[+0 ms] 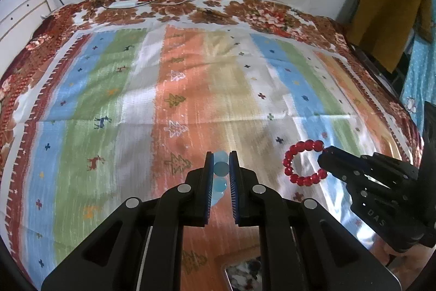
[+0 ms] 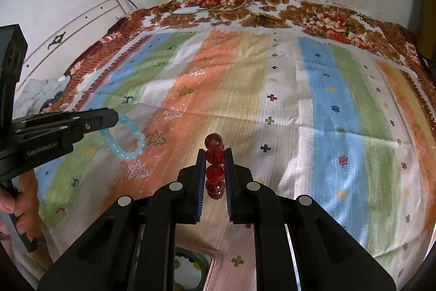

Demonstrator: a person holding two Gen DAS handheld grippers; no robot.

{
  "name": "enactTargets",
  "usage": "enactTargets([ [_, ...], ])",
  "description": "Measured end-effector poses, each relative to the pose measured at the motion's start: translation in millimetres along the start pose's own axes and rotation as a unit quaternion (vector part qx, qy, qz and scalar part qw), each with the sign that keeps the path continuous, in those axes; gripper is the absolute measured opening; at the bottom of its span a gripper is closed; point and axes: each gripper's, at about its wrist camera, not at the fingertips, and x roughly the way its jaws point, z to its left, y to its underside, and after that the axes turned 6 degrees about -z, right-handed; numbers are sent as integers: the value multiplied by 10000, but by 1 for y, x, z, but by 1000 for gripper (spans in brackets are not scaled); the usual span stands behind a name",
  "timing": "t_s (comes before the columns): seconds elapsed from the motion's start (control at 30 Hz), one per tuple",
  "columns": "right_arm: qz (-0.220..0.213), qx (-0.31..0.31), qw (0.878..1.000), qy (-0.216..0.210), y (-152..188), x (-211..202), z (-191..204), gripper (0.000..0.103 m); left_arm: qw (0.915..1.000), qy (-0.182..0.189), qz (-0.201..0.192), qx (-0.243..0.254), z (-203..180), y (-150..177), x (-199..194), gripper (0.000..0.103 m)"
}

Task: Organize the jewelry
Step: 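Carry both bead bracelets back over the silver tin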

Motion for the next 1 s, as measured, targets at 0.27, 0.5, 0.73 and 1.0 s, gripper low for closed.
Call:
enactTargets([
  [0.27, -150, -78, 9998, -100, 7, -18, 7, 14, 9998, 110, -143, -1, -3, 9, -23, 11],
  [0.5, -299, -159, 9992, -223, 12, -39, 14, 14, 9993, 241, -288, -27, -9, 17, -43, 11],
  [0.73, -352, -245, 9986, -296, 19, -53, 23, 14, 9986, 320, -419, 25, -17, 28, -62, 11],
  [1.0, -260, -271, 9986, -385, 36, -64, 26, 14, 9978, 424, -466, 183, -27, 44, -78, 11],
])
